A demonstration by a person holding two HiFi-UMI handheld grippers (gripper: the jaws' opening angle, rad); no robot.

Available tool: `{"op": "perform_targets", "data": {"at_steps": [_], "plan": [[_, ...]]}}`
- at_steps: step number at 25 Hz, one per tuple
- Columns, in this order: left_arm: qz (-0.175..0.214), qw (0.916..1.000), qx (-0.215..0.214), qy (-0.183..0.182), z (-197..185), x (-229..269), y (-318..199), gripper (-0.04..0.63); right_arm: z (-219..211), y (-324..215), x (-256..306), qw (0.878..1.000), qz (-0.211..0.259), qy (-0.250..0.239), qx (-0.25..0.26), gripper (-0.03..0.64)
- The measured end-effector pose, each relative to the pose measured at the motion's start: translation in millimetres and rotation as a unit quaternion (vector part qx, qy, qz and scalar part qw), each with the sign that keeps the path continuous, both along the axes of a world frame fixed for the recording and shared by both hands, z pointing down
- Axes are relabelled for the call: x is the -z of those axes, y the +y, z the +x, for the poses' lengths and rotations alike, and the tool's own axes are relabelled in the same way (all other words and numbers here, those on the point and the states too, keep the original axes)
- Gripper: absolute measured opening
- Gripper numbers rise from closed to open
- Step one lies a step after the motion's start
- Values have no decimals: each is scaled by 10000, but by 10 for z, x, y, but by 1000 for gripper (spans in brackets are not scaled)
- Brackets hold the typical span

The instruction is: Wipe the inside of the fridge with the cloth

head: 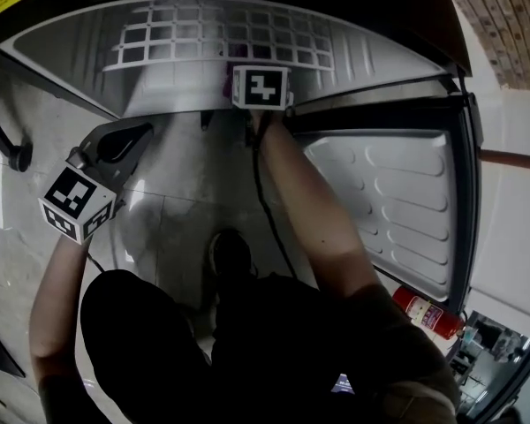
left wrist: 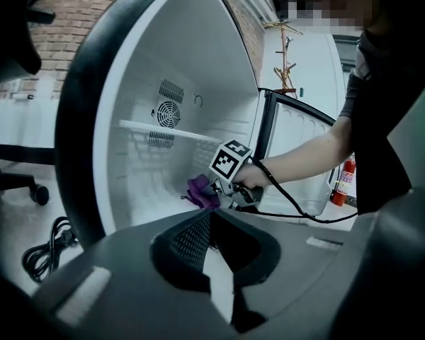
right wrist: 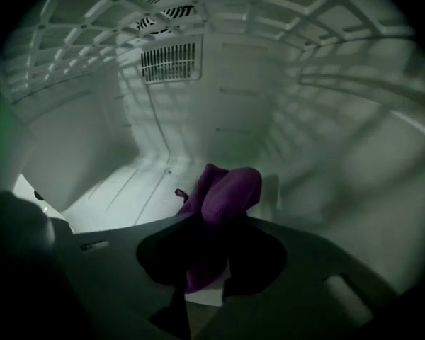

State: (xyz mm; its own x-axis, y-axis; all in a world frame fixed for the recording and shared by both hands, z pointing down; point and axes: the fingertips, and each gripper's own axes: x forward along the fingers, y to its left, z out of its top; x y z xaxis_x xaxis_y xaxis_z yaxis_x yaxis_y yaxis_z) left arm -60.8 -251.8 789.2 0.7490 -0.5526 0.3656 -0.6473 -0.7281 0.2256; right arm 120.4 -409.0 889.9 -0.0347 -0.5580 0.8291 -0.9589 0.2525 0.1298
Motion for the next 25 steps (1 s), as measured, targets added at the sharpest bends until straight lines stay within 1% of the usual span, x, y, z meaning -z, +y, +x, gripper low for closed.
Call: {"op": "perform_targets", "data": {"at_steps": [2,3,5,7,9,11,13,15,17,21,25], "plan": [[21,10000,-86,22,72,24,-40,17,114,17,3,9998,-16,98,-153,78],[25,9999,-118,29,100,28,-55,18,134,12,12,9998,15,72,-177,78],[31,9999,-154,50,137,34,-79,17,70,-24,86,9994,244,-205,-110,78],[28,9998,-145,104,153,40,-89,17,-37,-44,269,9959,673,-600,-41,78],[39,9997,-136,197,171,50,-77,17,-85,-24,464,9896,1108,-909,-121,78],[63,9995,-179,270,204,55,-61,17,-47,-8,623,9820,1463,-1135,-386,78],[42,9994,-220,270,230,43,-56,17,23,-24,746,9726,1740,-1378,-685,78],[25,9994,-243,237,244,33,-60,17,106,-59,814,9653,1893,-1548,-919,78],[19,9995,-242,211,243,32,-70,17,201,-81,803,9613,1865,-1644,-1187,78],[2,9996,-186,191,222,27,-92,17,303,-45,628,9539,1510,-1922,-1739,77],[-6,9997,-138,183,204,25,-82,17,356,26,382,9496,1153,-2024,-2098,77]]}}
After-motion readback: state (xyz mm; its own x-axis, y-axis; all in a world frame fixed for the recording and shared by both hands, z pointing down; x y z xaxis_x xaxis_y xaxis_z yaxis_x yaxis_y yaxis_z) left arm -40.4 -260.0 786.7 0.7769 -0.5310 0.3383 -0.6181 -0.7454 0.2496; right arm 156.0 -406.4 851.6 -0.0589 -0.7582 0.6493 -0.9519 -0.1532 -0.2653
